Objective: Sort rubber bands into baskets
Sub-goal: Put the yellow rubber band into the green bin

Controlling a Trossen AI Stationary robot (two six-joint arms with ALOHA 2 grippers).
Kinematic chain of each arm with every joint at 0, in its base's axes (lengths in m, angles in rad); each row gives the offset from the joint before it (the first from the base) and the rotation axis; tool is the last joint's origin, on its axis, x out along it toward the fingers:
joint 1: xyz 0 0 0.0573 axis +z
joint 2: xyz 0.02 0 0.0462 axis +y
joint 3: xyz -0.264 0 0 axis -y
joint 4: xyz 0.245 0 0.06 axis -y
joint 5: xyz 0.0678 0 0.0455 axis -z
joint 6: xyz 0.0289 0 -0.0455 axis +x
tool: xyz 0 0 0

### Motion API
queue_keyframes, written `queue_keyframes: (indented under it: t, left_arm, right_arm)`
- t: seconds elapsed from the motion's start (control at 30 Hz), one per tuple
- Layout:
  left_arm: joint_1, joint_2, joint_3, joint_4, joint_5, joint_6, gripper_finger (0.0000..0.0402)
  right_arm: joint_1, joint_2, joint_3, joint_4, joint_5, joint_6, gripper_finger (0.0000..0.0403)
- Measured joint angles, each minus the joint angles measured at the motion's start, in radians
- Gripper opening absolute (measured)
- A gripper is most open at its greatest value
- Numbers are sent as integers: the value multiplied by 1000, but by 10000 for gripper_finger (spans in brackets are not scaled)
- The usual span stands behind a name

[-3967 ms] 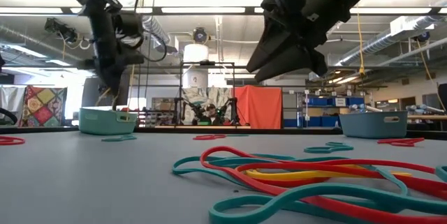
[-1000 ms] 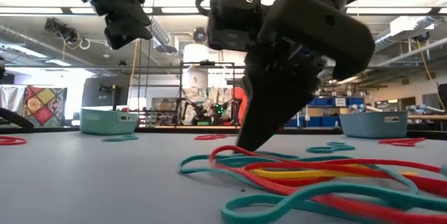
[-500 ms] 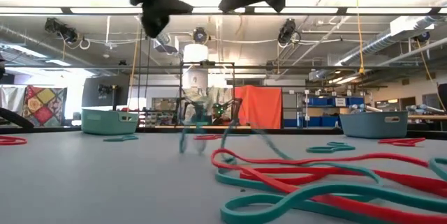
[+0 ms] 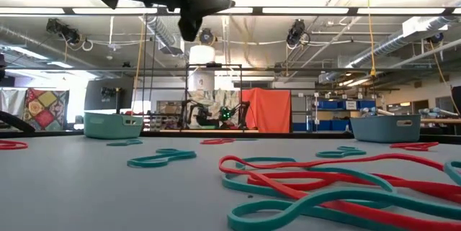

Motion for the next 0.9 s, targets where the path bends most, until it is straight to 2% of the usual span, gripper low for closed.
queue_keyframes:
  t: [0.17,0.27,0.33,0.47,0.6,0.7,0.9]
  left_arm:
    - [0,53,0,70,34,-1,133]
    - [0,59,0,58,30,-4,126]
    - [0,59,0,48,16,-9,102]
    - [2,59,0,41,16,-33,17]
    - [22,53,0,27,-11,-57,5]
    - [55,15,8,-60,-44,-56,4]
    - [179,-118,36,-372,-91,-49,3]
  right_arm:
    - [-8,1,0,0,0,-9,2]
    - [-8,1,0,-1,-1,-28,2]
    - [-8,1,0,0,-1,-32,2]
    - [-8,1,0,-1,-1,-33,9]
    - [-12,1,0,-1,-3,-10,33]
    - [-14,1,0,-2,-11,50,57]
    - [-10,1,-7,-7,-38,157,105]
